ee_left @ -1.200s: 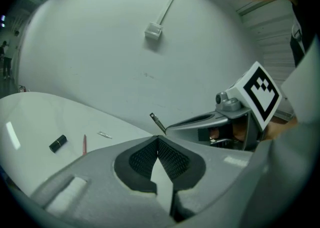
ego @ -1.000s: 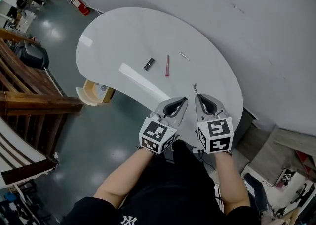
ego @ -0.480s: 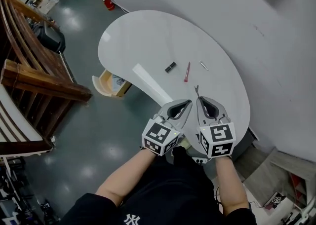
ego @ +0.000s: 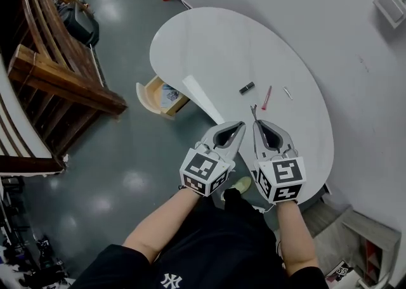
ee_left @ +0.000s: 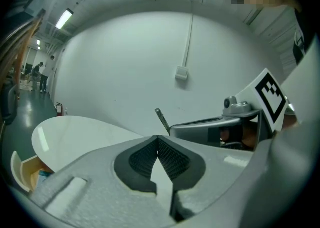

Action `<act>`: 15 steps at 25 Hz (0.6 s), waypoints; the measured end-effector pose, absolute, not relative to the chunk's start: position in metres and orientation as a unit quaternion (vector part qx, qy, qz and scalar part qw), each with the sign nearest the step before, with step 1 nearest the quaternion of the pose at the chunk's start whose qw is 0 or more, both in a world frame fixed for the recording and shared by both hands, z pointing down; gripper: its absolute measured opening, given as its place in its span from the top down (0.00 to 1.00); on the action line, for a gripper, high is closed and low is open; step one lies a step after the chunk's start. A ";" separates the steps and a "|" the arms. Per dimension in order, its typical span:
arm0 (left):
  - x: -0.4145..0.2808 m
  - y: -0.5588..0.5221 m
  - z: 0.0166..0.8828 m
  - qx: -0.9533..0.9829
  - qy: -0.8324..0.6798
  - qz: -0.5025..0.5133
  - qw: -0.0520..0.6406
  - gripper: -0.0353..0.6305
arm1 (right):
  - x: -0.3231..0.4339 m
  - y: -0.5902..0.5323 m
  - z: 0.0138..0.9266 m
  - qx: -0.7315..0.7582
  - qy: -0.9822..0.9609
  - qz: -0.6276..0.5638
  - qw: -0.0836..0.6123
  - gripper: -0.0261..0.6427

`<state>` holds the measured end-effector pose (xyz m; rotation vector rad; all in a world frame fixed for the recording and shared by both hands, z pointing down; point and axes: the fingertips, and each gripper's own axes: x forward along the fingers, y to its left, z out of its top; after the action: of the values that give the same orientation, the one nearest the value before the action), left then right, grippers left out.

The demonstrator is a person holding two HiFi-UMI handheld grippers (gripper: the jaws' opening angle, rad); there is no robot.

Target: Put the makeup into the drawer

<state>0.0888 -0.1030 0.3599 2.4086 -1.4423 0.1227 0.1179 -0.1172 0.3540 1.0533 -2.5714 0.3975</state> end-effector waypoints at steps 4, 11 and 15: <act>0.044 -0.109 0.361 0.837 -0.520 0.032 0.169 0.93 | 0.074 -0.120 0.354 0.360 -0.908 0.136 0.167 0.93; -0.046 -0.121 0.375 0.824 -0.537 0.040 0.174 0.93 | -0.023 -0.130 0.365 0.334 -0.915 0.138 0.182 0.93; -0.101 -0.124 0.386 0.813 -0.552 0.045 0.178 0.93 | -0.081 -0.134 0.373 0.313 -0.920 0.138 0.190 0.93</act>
<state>-0.1012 -0.1236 0.3863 2.2999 -1.5616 0.1268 -0.0812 -0.1338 0.3734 0.8805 -2.5863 0.3890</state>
